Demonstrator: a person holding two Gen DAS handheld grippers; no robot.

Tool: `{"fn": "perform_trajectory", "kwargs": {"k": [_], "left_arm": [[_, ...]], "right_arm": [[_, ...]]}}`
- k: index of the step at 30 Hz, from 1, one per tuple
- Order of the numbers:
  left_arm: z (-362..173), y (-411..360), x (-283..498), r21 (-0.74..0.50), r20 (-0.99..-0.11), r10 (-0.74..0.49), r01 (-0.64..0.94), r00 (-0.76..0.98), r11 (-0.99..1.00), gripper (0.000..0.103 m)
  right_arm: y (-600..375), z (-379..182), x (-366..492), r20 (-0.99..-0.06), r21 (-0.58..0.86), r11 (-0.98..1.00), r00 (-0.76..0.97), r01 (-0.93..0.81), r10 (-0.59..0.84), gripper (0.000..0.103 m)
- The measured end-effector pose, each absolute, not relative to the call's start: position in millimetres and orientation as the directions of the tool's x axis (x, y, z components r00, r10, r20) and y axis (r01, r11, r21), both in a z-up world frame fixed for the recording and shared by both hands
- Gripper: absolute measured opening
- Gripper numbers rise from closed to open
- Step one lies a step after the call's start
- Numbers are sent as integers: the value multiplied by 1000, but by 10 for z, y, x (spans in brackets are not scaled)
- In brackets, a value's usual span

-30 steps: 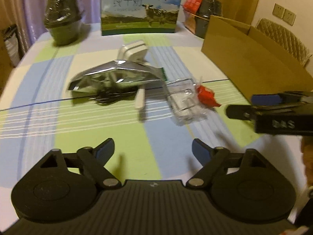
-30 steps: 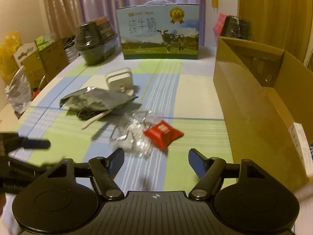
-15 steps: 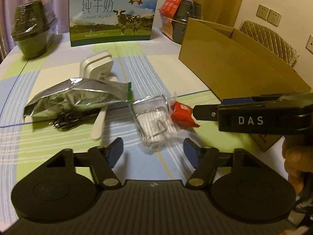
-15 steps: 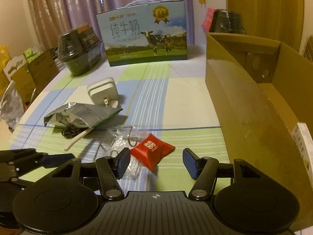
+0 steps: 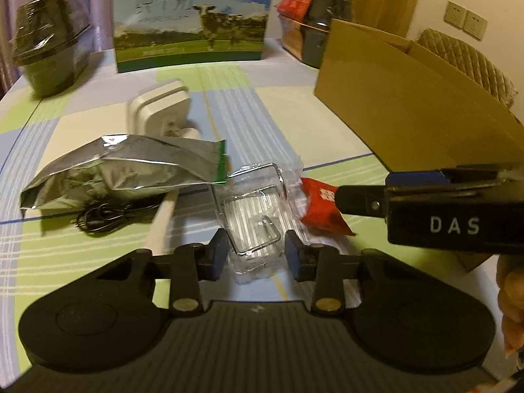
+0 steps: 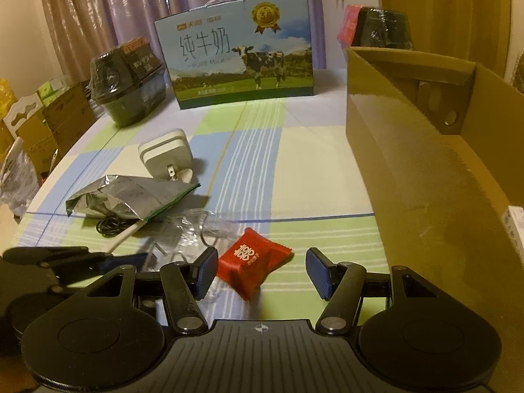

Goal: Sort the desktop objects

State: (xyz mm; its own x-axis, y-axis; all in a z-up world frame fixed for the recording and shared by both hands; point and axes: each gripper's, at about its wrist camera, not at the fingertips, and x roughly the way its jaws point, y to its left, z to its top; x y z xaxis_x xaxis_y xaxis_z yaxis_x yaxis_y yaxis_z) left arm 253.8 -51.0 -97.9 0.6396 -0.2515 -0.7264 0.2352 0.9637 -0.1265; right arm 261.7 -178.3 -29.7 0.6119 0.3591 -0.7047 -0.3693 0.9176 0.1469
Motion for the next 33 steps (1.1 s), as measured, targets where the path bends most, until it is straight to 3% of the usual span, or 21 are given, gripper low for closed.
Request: {"fn": "perform_trajectory", "kwargs": {"k": [12, 18, 20, 21, 23, 33], "left_arm": [[-933, -226, 2417, -76, -737, -188, 197, 650, 977, 30], [-959, -255, 2443, -66, -738, -181, 198, 650, 978, 33], [-971, -245, 2457, -73, -740, -182, 192, 648, 979, 33], [-974, -239, 2462, -81, -740, -185, 188, 647, 979, 33], [-971, -234, 2459, -91, -742, -191, 186, 643, 978, 33], [-865, -257, 2050, -99, -761, -225, 234, 609, 967, 29]], "right_arm": [[-1622, -578, 2892, -757, 205, 908, 529, -365, 384, 58], [-1521, -626, 2907, -761, 110, 904, 550, -413, 345, 58], [-1488, -640, 2877, -764, 63, 899, 558, -434, 323, 50], [-1481, -638, 2857, -765, 37, 897, 564, -441, 309, 37], [-1494, -632, 2831, -769, 35, 896, 561, -443, 307, 27], [-1638, -478, 2424, -782, 146, 900, 510, -412, 360, 22]]}}
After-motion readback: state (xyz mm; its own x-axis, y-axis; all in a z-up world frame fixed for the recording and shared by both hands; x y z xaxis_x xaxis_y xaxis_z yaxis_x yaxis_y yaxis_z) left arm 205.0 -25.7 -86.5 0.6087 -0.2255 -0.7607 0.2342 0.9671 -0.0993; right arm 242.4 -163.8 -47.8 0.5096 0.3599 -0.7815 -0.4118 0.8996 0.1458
